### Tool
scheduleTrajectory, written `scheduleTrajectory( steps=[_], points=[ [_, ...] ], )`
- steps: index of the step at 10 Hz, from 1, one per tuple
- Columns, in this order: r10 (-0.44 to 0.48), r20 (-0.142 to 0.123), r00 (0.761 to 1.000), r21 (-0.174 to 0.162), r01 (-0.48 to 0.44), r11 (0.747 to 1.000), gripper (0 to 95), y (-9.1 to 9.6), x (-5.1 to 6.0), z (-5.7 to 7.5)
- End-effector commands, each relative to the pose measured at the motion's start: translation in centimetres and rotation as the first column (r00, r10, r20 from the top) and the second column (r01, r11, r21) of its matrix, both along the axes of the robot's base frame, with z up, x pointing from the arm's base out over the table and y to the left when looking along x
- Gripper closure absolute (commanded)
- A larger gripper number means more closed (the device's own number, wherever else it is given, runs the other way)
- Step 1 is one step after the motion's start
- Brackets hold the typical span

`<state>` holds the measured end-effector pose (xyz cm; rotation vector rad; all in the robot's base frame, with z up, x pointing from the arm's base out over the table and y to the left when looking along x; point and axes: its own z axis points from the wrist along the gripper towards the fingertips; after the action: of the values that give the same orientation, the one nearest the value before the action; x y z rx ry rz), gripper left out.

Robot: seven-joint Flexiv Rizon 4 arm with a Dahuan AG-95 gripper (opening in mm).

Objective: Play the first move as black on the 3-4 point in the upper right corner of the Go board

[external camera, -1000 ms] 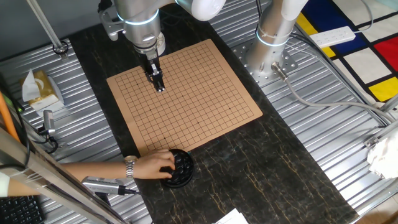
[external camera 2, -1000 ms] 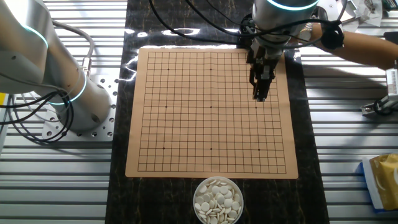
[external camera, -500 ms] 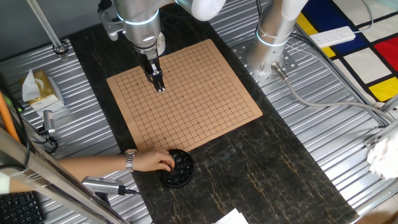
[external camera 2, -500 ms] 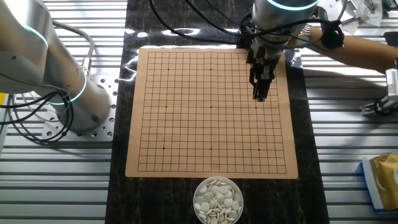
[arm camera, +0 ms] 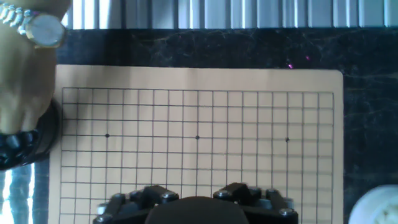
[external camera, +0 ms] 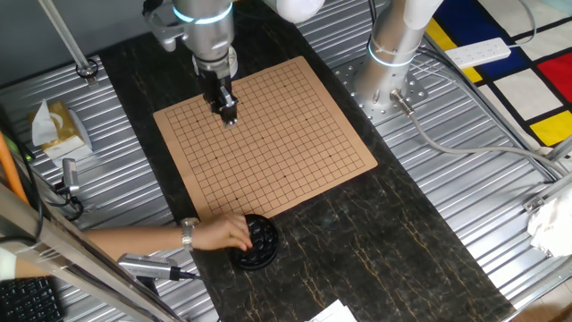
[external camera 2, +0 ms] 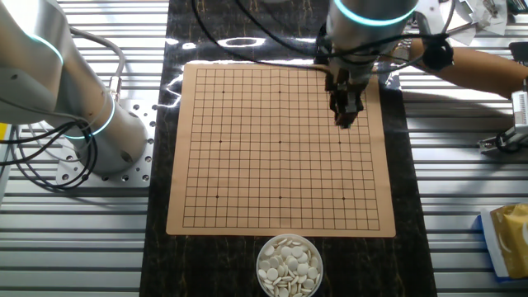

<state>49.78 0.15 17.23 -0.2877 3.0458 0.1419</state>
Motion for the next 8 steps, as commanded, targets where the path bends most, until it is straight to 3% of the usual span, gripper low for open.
scheduleTrajectory(
  steps=[1,8],
  points=[
    [0.32,0.163,0.934,0.141,-0.342,0.929,95.0,0.21,0.05,0.09],
    [0.326,0.159,0.932,0.138,-0.348,0.927,95.0,0.42,0.04,0.33]
  ],
)
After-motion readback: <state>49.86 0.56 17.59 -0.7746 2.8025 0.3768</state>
